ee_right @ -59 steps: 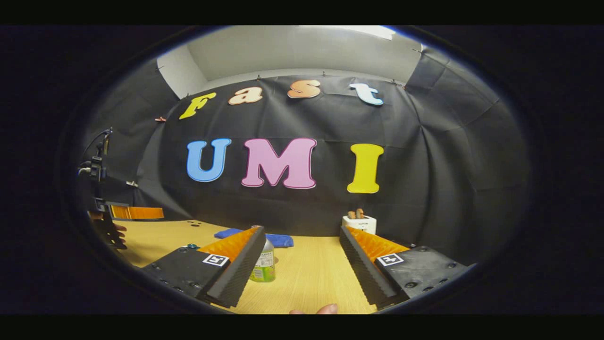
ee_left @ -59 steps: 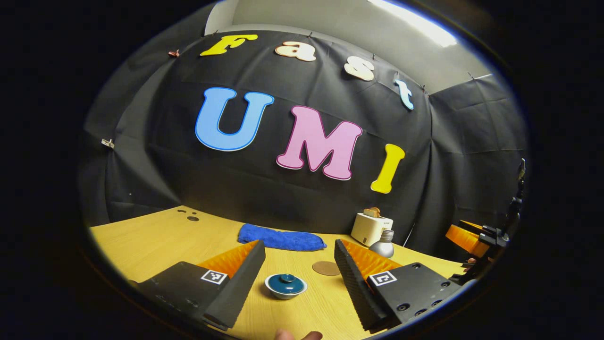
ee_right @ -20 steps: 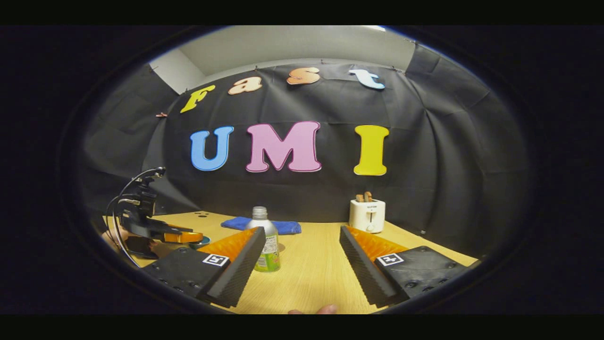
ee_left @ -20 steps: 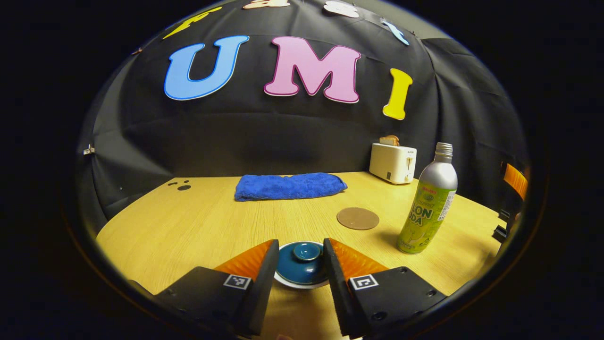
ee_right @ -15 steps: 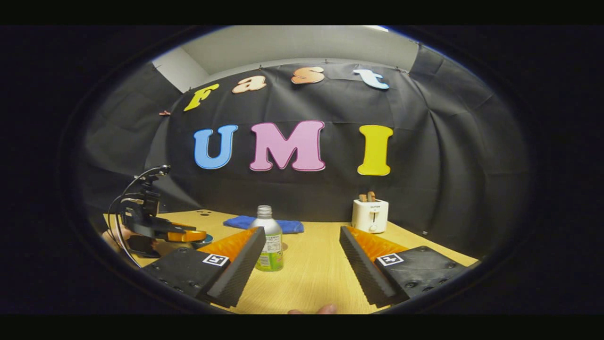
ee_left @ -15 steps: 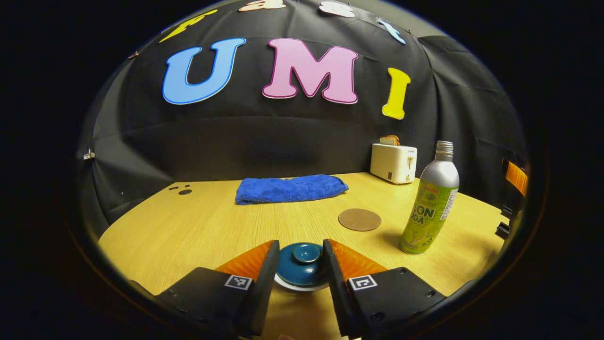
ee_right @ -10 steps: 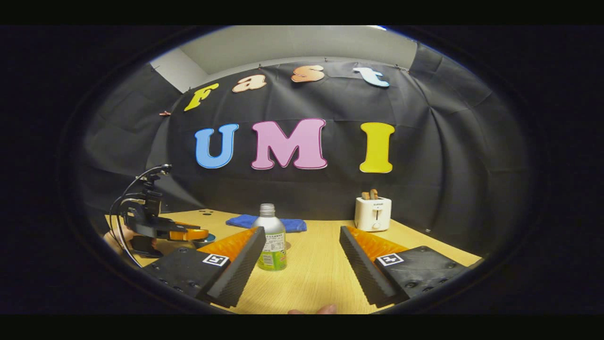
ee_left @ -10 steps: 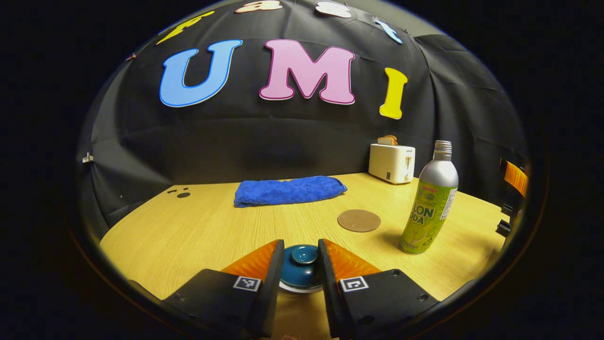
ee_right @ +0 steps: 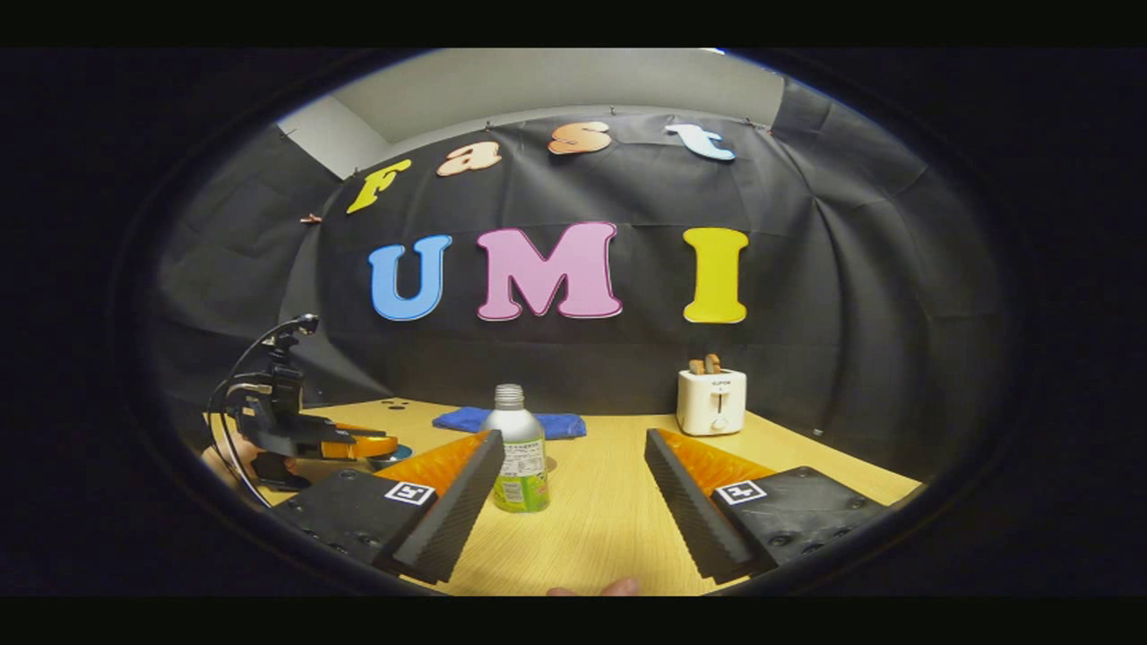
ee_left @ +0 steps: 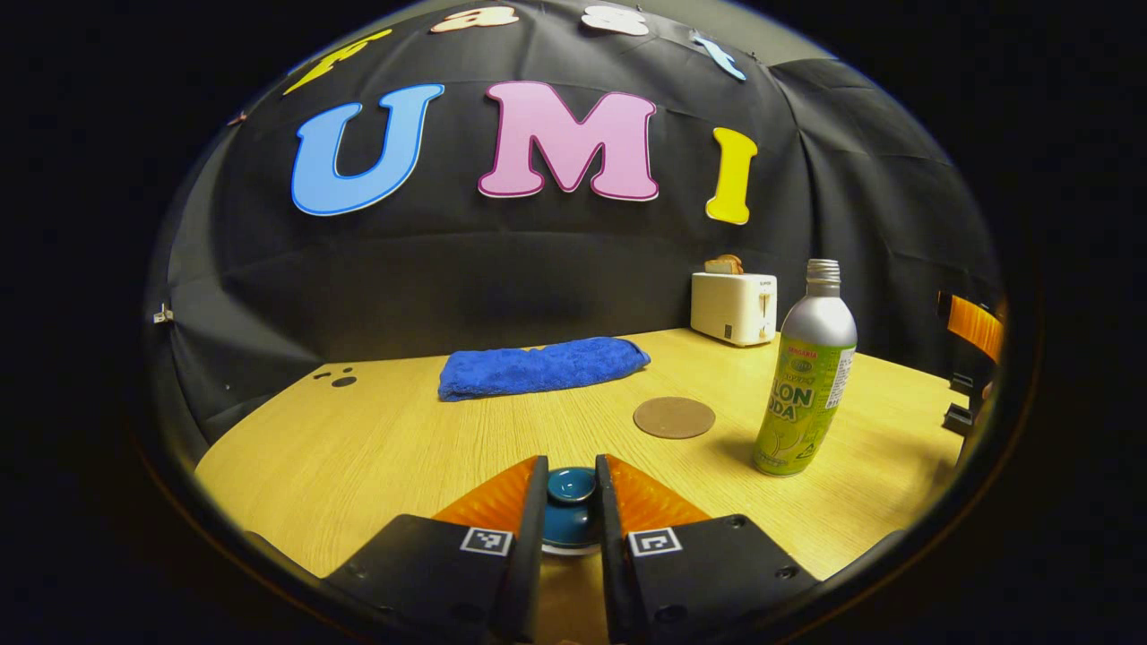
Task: Open the teacup lid with one hand, grasp the water bottle and pour water into the teacup with the other hand; after pouring, place the water bottle on the coaster and then close the teacup lid.
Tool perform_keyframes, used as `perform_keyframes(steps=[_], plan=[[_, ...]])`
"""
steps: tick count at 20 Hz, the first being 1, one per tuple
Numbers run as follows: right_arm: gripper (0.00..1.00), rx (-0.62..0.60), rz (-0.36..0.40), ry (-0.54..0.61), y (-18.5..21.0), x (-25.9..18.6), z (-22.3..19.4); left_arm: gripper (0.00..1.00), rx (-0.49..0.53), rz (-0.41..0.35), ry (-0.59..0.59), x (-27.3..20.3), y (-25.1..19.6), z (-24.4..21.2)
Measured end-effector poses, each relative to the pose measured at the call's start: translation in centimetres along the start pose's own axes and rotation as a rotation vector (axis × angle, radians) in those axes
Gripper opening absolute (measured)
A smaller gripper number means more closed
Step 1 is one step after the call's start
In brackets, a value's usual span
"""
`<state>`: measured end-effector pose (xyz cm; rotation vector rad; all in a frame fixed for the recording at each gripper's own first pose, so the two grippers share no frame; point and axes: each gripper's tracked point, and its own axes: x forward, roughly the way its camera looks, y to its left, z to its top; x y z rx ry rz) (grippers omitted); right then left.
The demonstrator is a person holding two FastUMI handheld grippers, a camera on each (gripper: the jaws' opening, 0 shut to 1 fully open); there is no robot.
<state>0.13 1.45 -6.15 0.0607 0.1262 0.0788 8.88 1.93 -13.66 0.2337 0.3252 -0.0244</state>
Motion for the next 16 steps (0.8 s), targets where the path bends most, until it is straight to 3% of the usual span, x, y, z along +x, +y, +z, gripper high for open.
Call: perform_keyframes(steps=[10, 16], plan=[[0.98, 0.030, 0.035, 0.031, 1.0, 1.1, -1.5, 0.32, -0.093, -0.025, -0.062, -1.5, 0.0, 1.9], [0.98, 0.045, 0.115, 0.110, 4.7, 6.4, -4.0, 0.32, -0.334, -0.038, -0.226, -5.4, 1.5, 7.0]])
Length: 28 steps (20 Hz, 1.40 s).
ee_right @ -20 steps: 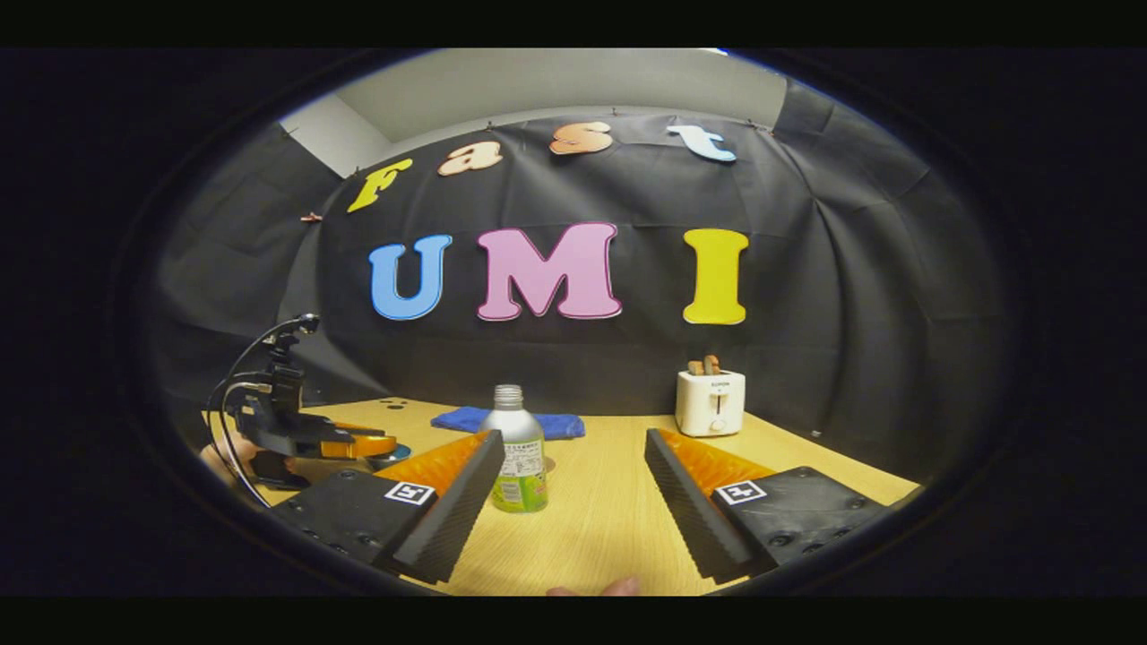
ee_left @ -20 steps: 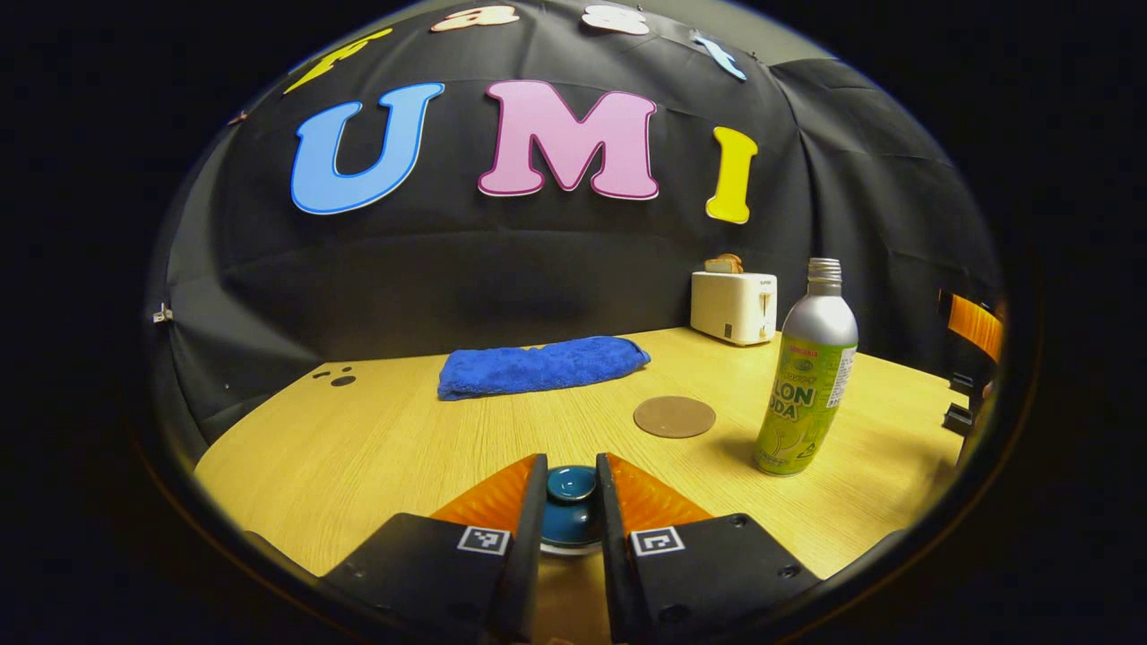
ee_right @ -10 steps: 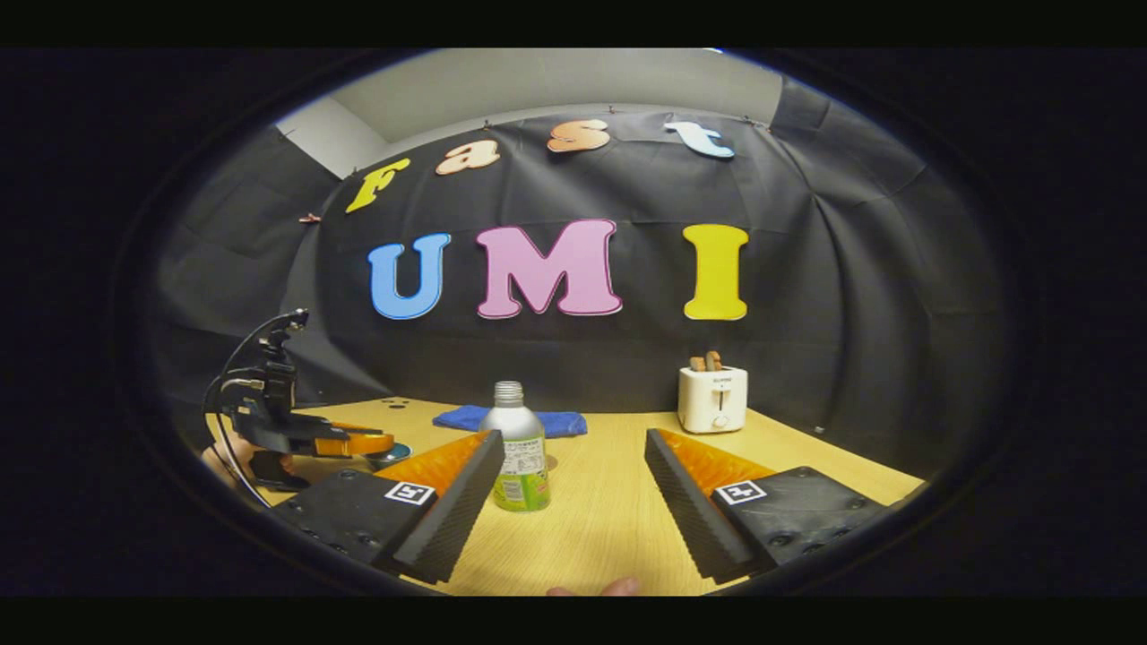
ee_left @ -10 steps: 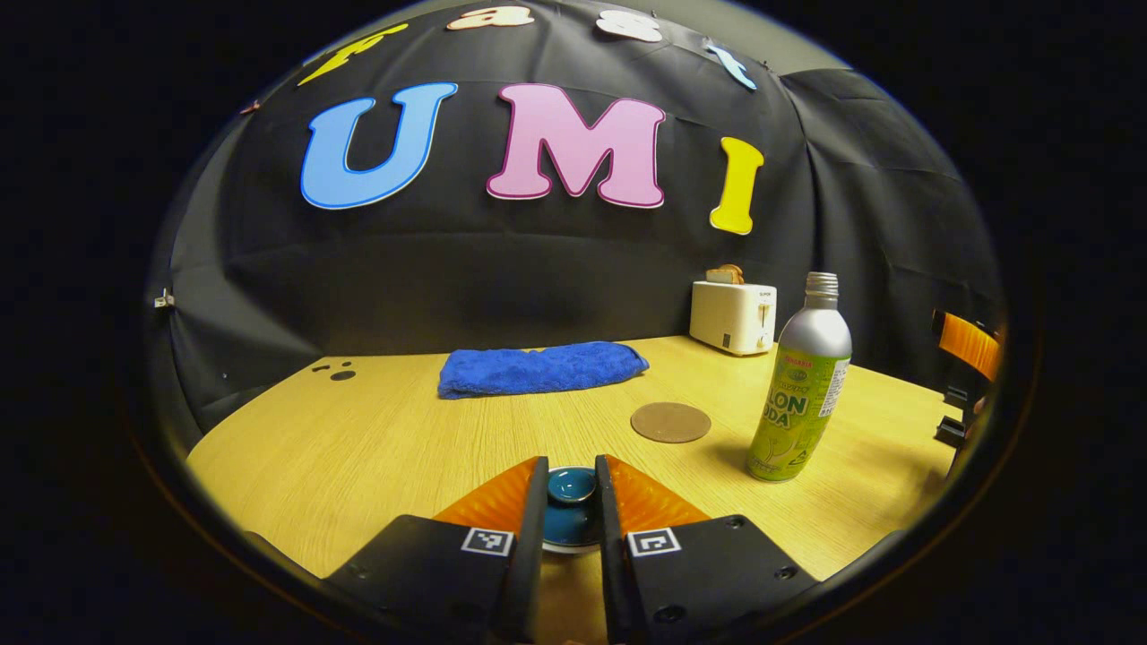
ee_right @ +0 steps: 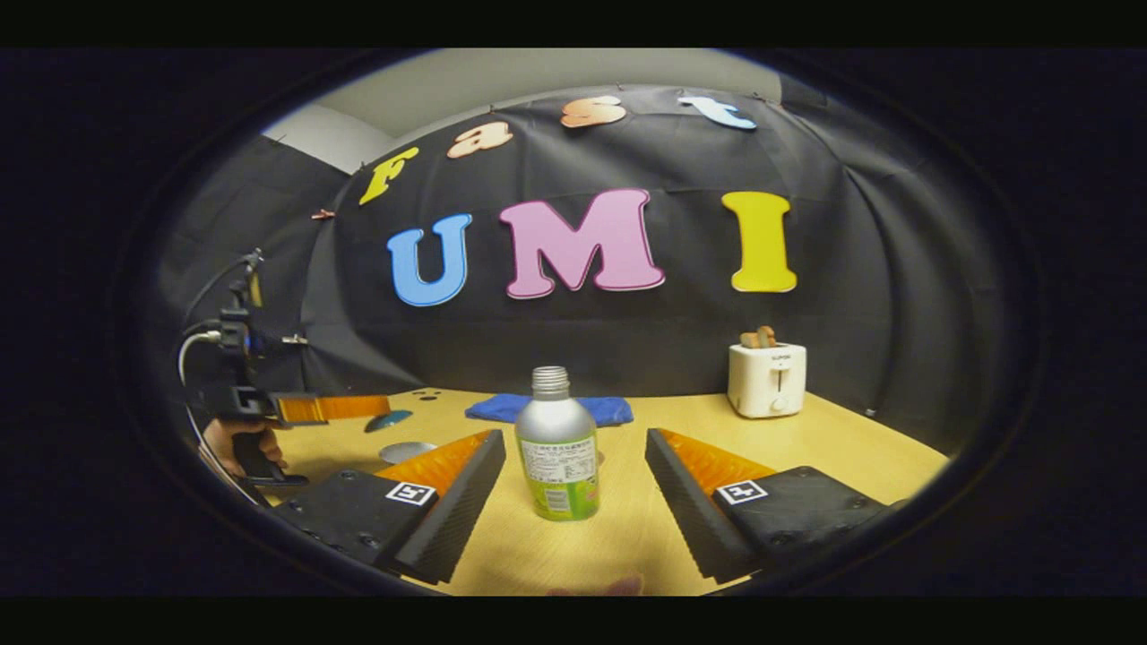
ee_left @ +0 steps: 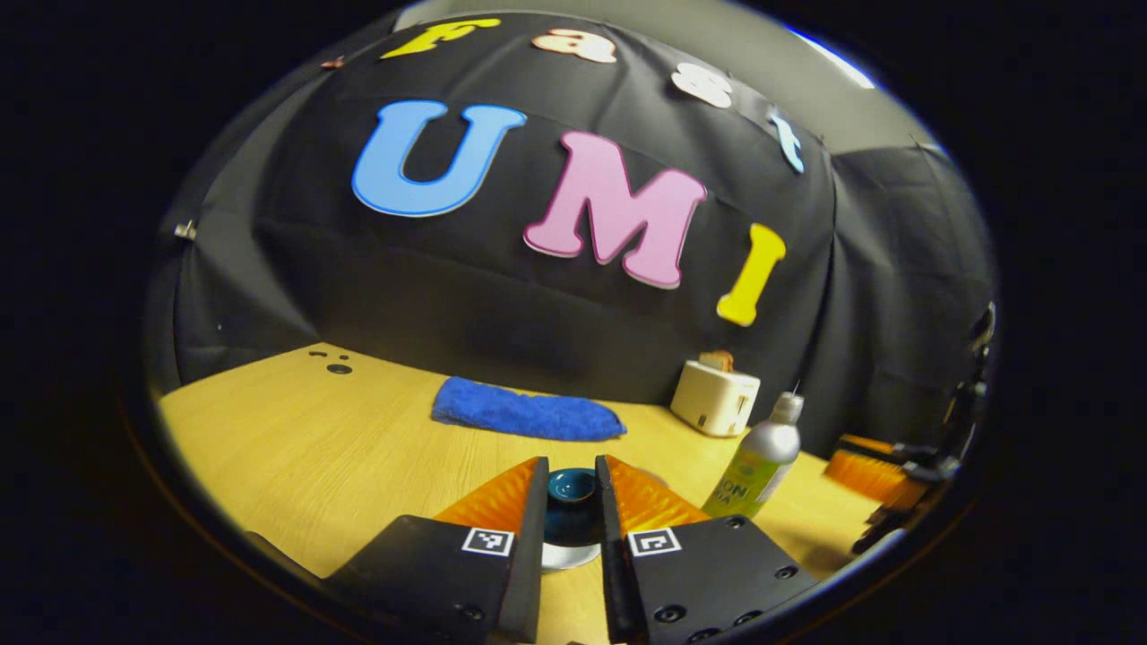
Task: Open the teacup lid with one hand, grasp the water bottle and pour water into the teacup with the other hand; after pouring, place the water bottle on the coaster and then close the teacup lid.
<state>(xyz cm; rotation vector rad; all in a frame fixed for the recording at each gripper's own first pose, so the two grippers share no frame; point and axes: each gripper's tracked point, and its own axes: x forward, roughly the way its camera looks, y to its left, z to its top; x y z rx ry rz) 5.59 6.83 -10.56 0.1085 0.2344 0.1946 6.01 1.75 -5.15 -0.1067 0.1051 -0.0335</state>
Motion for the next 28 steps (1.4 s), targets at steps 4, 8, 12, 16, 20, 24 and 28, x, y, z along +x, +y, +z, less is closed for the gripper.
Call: perform_keyframes(steps=[4, 8, 12, 16, 20, 24, 28], plan=[[0.98, -0.014, 0.002, 0.072, 1.2, 3.6, -2.6, 0.32, -0.039, 0.005, -0.062, -1.7, 0.9, 2.3], [0.99, 0.030, -0.014, 0.129, 1.9, 5.9, -4.3, 0.32, 0.007, 0.069, -0.091, -2.8, 3.1, 3.6], [0.77, 0.006, -0.012, 0.146, 2.2, 6.5, -5.1, 0.32, -0.039, 0.052, -0.090, -3.0, 3.4, 3.7], [0.81, -0.226, -0.024, 0.119, 2.2, 6.9, -3.5, 0.32, -0.040, 0.077, -0.098, -3.5, 4.6, 4.2], [0.81, -0.546, -0.034, 0.084, 3.3, 8.3, -2.2, 0.32, -0.055, 0.098, -0.105, -4.0, 6.0, 4.5], [0.80, -0.871, 0.000, 0.089, 5.0, 9.6, -3.6, 0.32, -0.069, 0.121, -0.111, -4.4, 7.4, 4.7], [0.80, -1.219, 0.038, 0.076, 6.5, 10.3, -5.0, 0.32, -0.080, 0.132, -0.103, -4.3, 8.1, 4.4]])
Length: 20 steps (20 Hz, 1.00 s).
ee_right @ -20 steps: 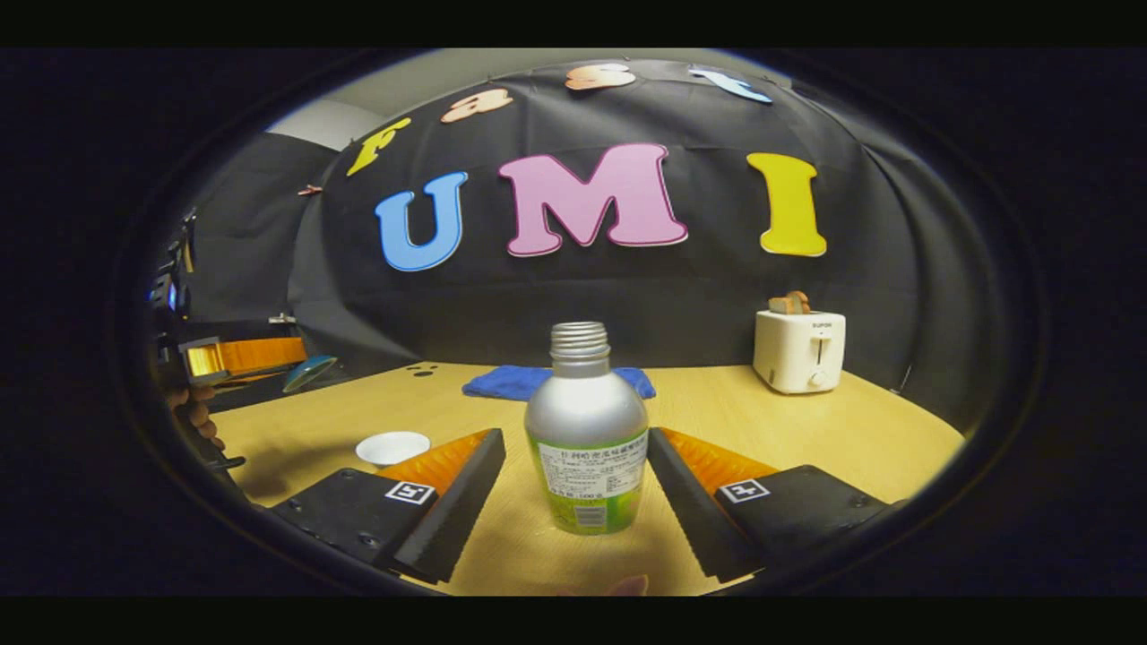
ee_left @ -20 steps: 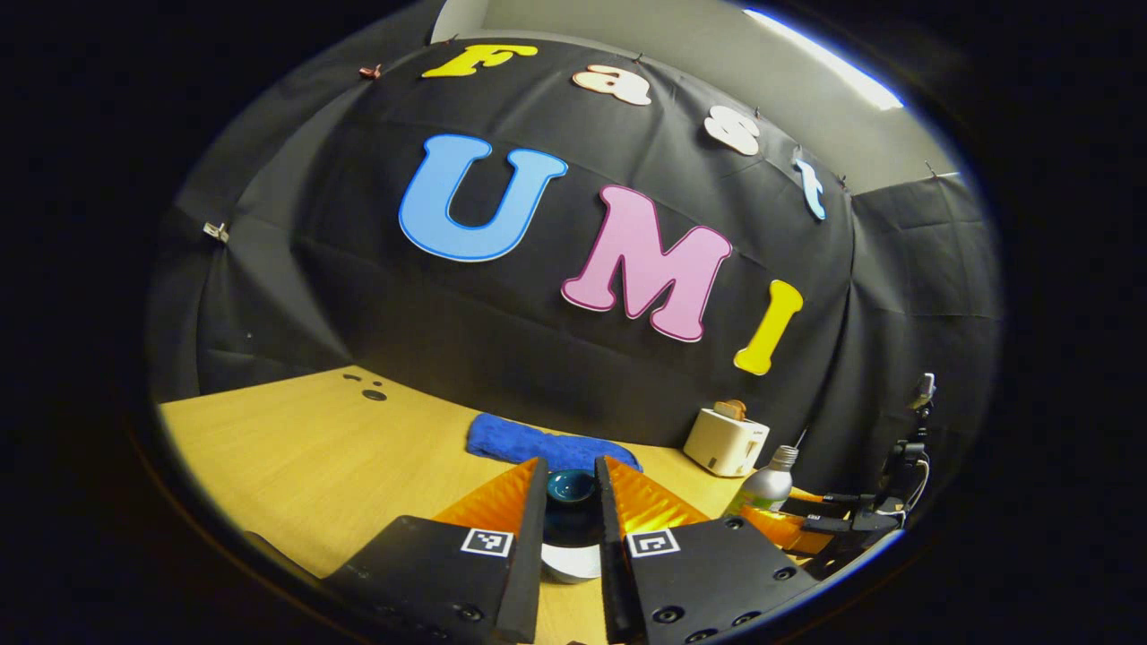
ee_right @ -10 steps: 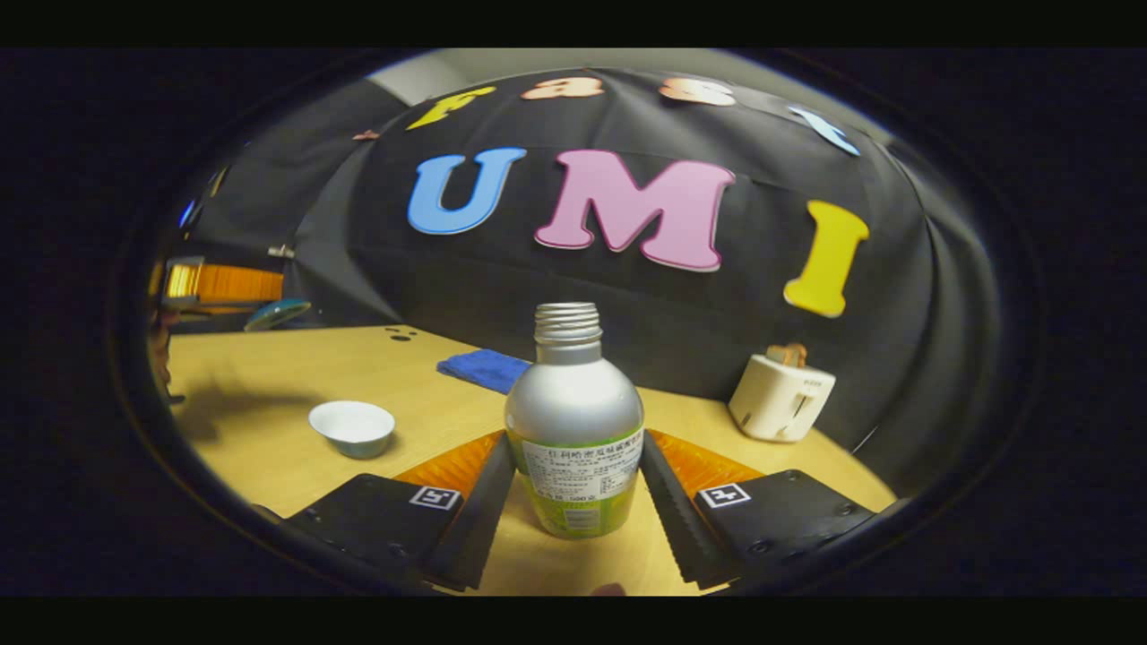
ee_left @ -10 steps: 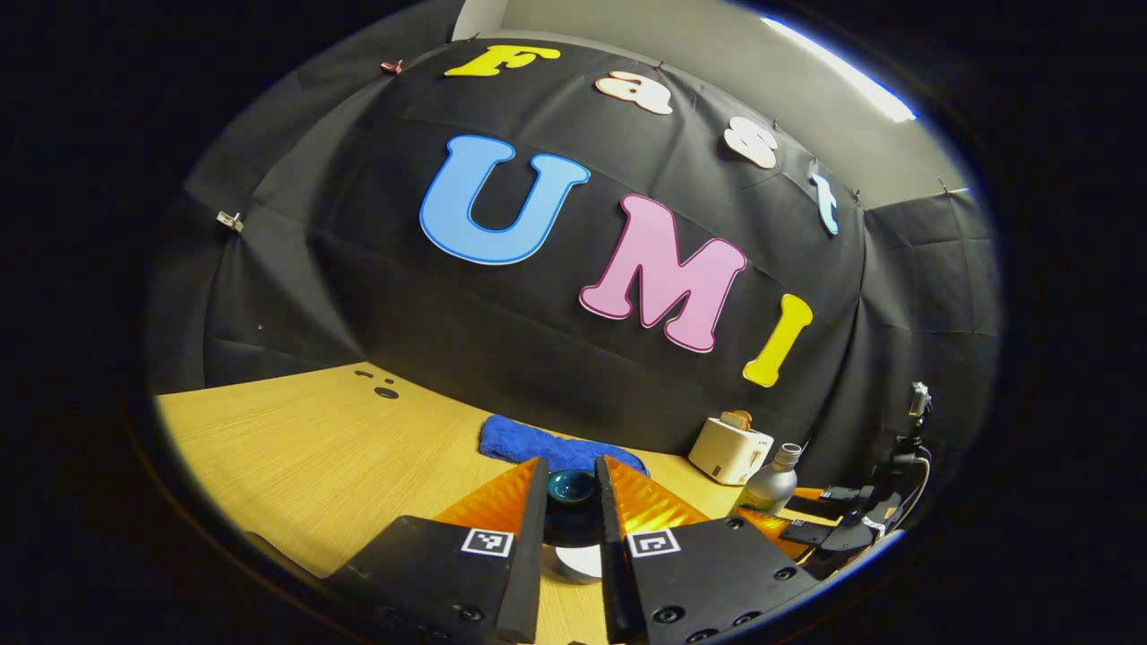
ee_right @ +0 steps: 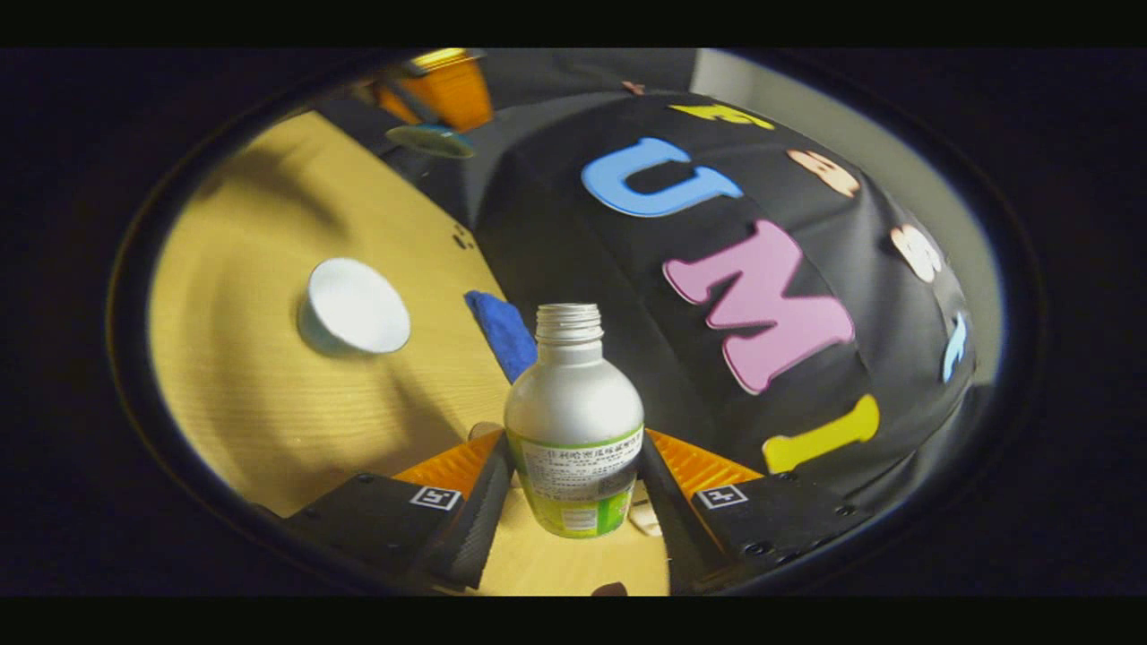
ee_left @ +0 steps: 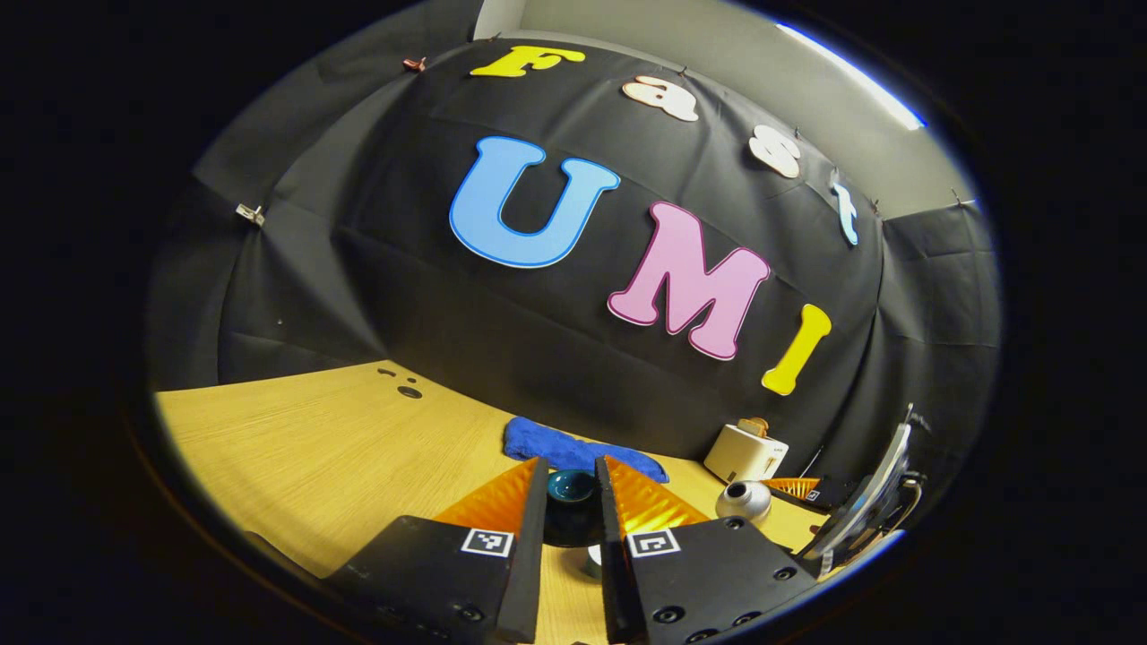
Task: Open the teacup lid with one hand, grasp the water bottle and pour water into the teacup with the other hand; after pouring, place the water bottle on the coaster and then close the teacup lid.
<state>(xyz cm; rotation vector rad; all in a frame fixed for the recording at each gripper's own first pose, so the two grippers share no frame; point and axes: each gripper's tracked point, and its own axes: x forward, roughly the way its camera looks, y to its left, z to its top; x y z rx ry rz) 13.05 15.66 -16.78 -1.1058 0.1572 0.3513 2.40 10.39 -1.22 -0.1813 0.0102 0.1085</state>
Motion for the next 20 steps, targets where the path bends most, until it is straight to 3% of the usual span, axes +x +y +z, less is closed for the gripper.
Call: perform_keyframes(steps=[3, 4, 8, 16, 17, 20], plan=[[0.76, -0.134, 0.030, -0.020, 1.3, 0.2, 1.2, 0.32, -0.009, 0.003, 0.004, 0.1, 0.2, -0.1], [0.80, -0.166, 0.035, -0.024, 1.5, 0.4, 1.5, 0.32, -0.008, 0.004, 0.006, 0.1, 0.4, -0.1], [0.79, -0.355, 0.015, -0.037, 1.3, 0.3, 2.0, 0.32, -0.012, 0.009, 0.013, 0.2, 0.6, -0.3], [0.80, -0.543, 0.038, -0.057, 1.6, 0.7, 2.9, 0.32, -0.013, 0.008, 0.024, 0.2, 0.7, -0.5], [0.83, -0.564, 0.041, -0.058, 1.5, 0.7, 2.9, 0.32, -0.014, 0.008, 0.025, 0.2, 0.7, -0.5], [0.80, -0.613, 0.052, -0.061, 1.5, 0.8, 3.0, 0.32, -0.015, 0.010, 0.028, 0.2, 0.8, -0.6]])
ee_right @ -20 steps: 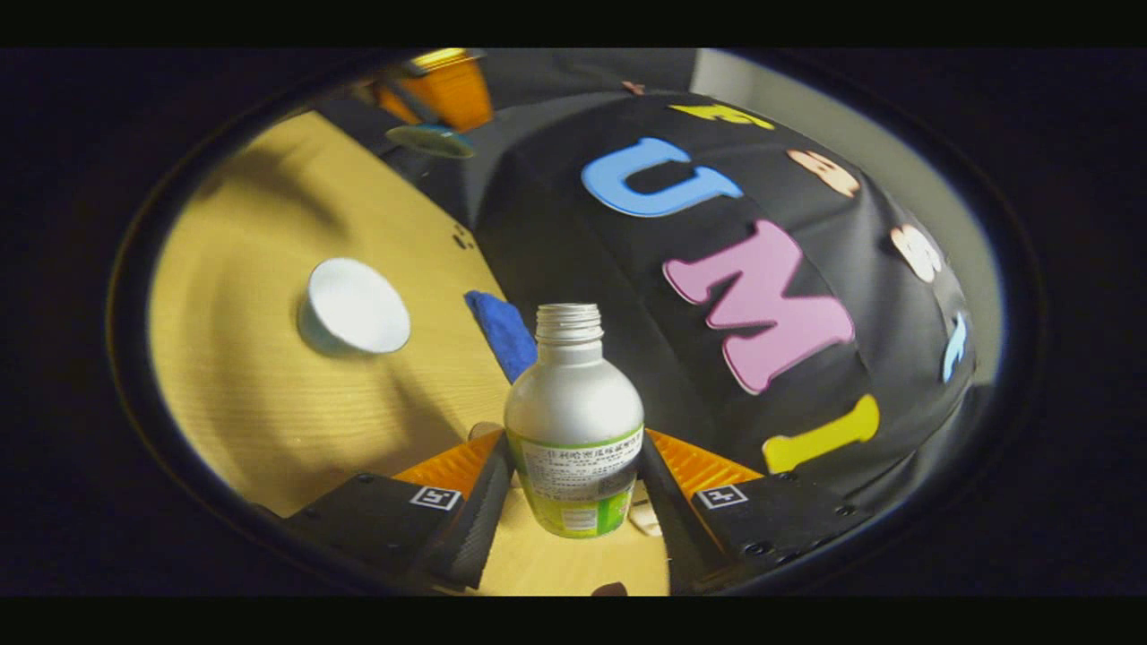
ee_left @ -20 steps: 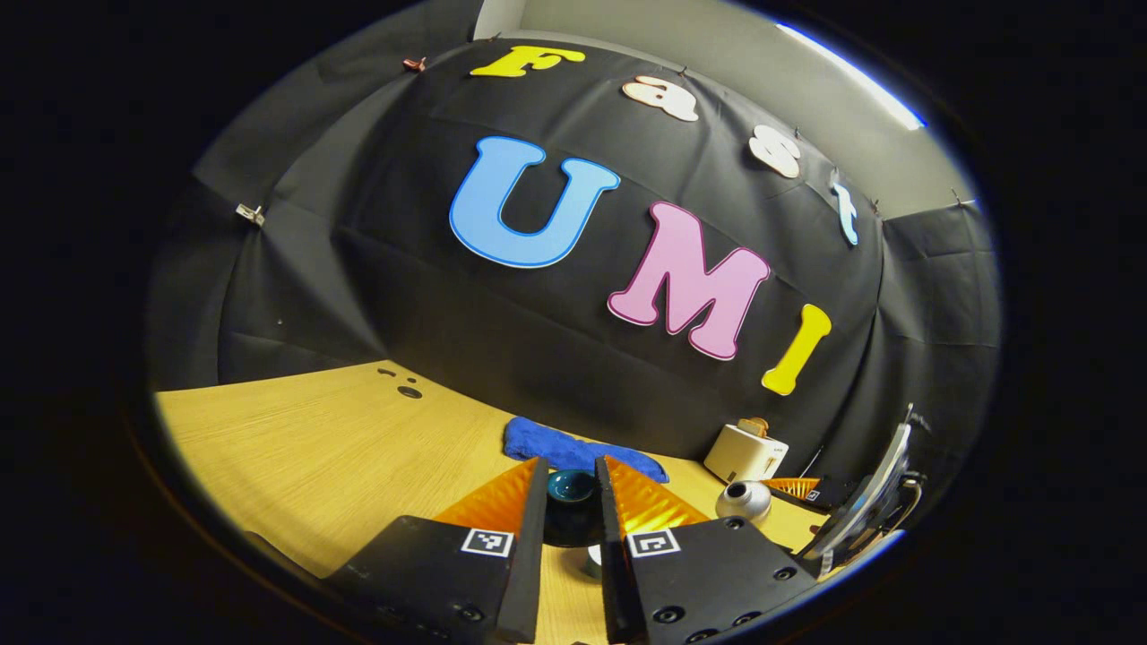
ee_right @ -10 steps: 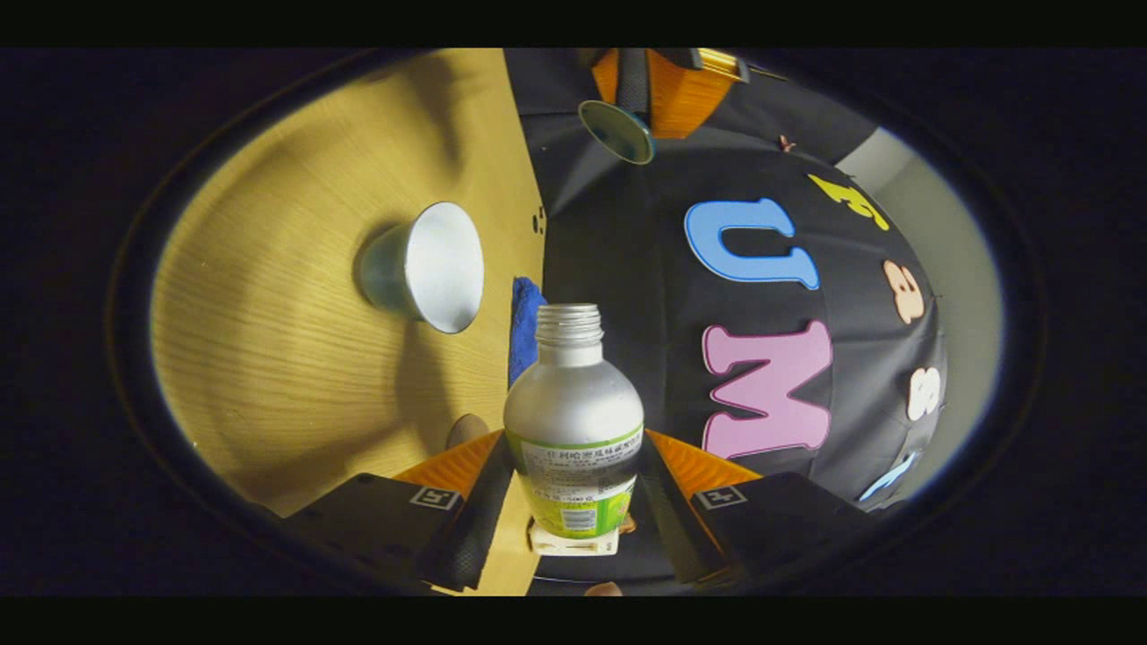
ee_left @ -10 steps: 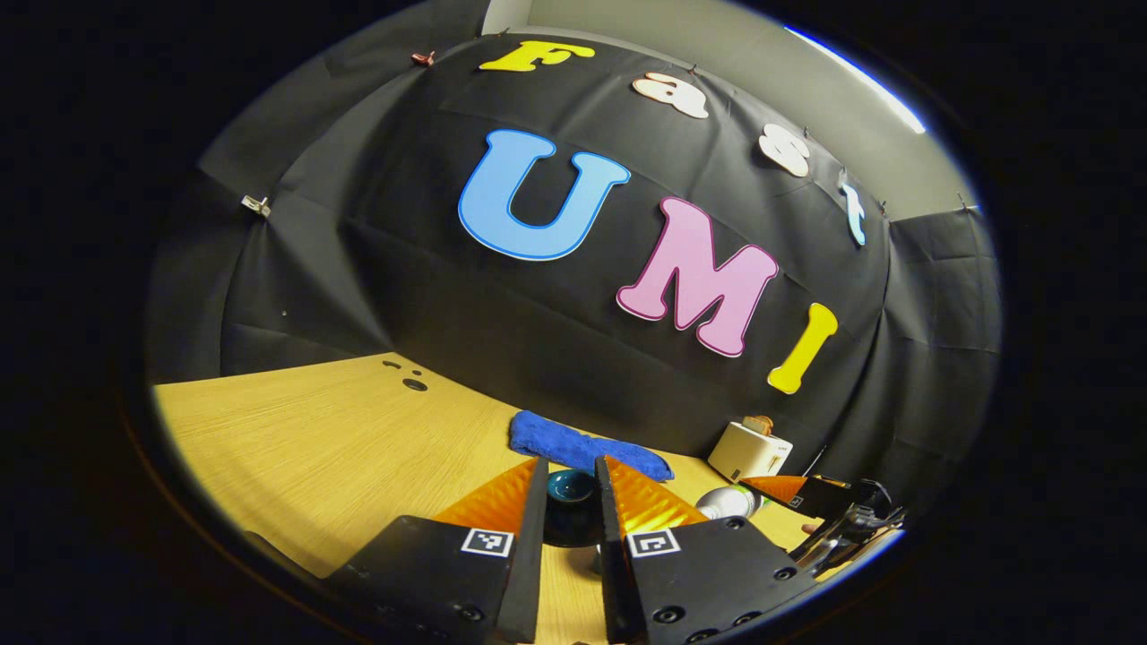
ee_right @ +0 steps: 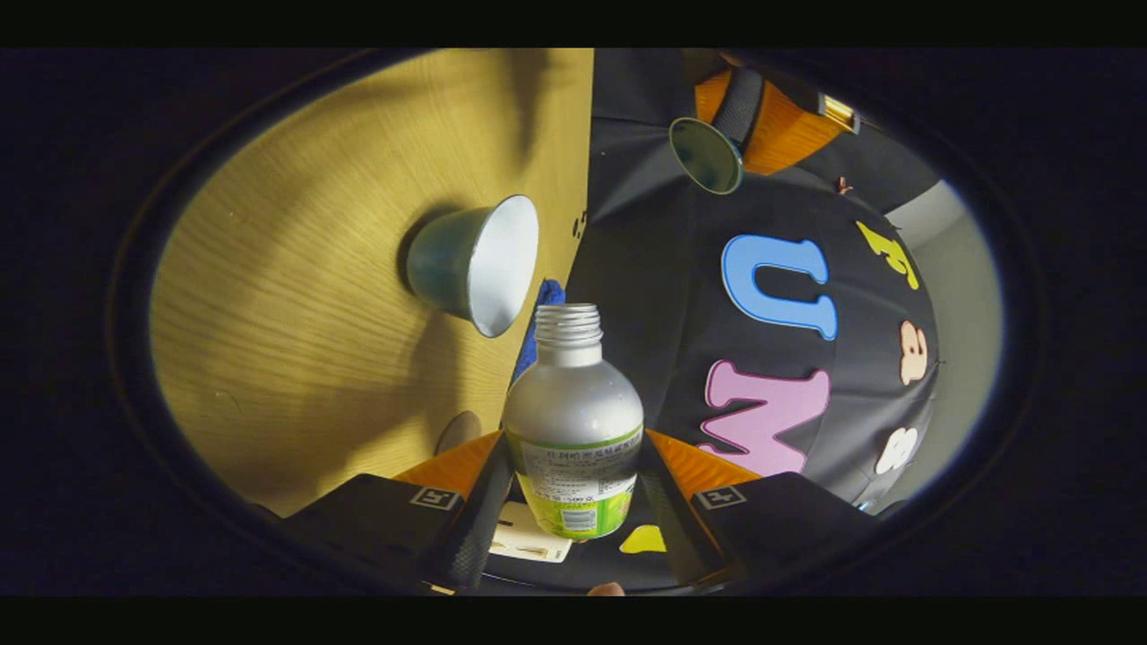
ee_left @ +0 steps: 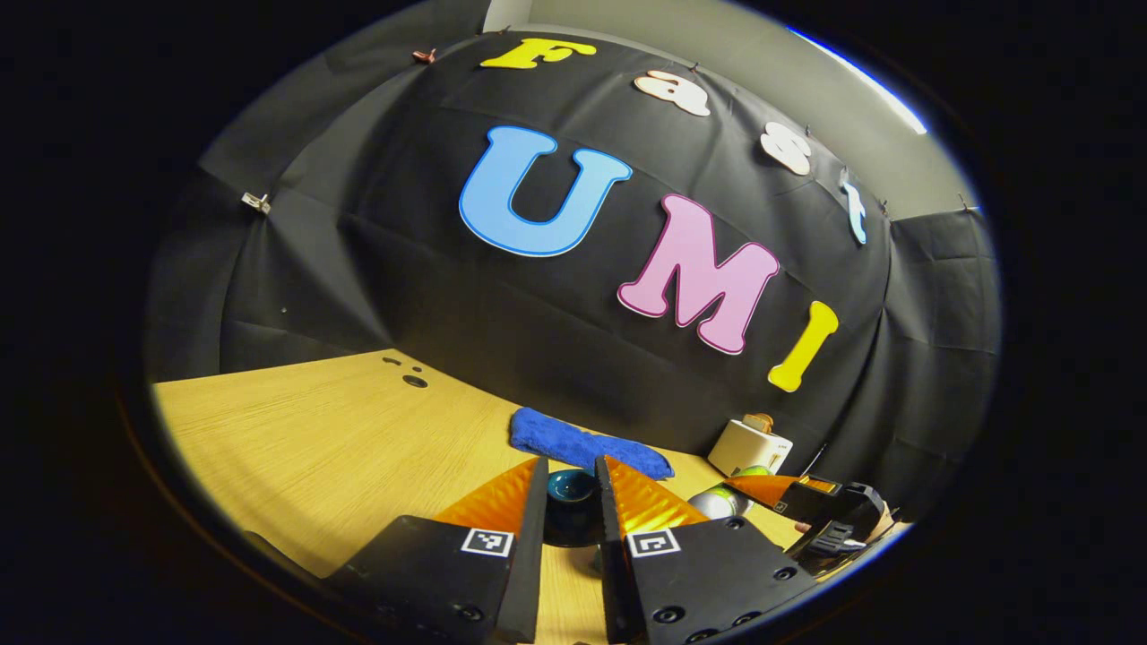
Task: Open the teacup lid with one hand, grasp the water bottle and pour water into the teacup with the other hand; after pouring, place the water bottle on the coaster and then close the teacup lid.
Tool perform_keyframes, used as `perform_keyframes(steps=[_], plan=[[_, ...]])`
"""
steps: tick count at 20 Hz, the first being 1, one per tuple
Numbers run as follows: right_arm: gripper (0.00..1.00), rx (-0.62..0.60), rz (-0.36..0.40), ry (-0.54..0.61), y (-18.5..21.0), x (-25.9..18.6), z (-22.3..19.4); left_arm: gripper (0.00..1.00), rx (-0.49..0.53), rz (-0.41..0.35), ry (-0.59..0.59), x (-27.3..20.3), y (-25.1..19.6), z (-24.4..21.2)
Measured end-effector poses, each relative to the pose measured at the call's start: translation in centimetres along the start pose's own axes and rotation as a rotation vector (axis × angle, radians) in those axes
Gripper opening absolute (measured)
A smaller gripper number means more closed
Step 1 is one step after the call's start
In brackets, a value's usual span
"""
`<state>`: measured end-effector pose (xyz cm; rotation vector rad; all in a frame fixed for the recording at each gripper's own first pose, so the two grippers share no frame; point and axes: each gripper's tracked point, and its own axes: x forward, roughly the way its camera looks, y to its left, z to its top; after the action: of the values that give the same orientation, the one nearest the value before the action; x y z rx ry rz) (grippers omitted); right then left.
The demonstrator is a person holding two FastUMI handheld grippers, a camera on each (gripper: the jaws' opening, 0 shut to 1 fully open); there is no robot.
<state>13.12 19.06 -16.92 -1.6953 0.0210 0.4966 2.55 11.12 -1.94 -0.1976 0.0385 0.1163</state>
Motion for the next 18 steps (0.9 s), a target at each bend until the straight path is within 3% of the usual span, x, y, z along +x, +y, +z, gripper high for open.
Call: perform_keyframes(steps=[11, 15, 17, 18], plan=[[0.82, -0.141, 0.001, -0.013, -0.6, 0.4, 0.1, 0.32, -0.010, 0.004, 0.010, 0.1, 0.5, -0.2], [0.79, -0.223, -0.030, -0.017, -1.8, 0.7, -0.4, 0.32, -0.013, 0.006, 0.012, 0.1, 0.6, -0.2], [0.83, -0.258, -0.050, -0.018, -2.7, 0.8, -0.7, 0.32, -0.012, 0.005, 0.011, 0.1, 0.7, -0.2], [0.75, -0.277, -0.063, -0.022, -3.3, 0.7, -0.5, 0.32, -0.012, 0.005, 0.011, 0.0, 0.7, -0.2]])
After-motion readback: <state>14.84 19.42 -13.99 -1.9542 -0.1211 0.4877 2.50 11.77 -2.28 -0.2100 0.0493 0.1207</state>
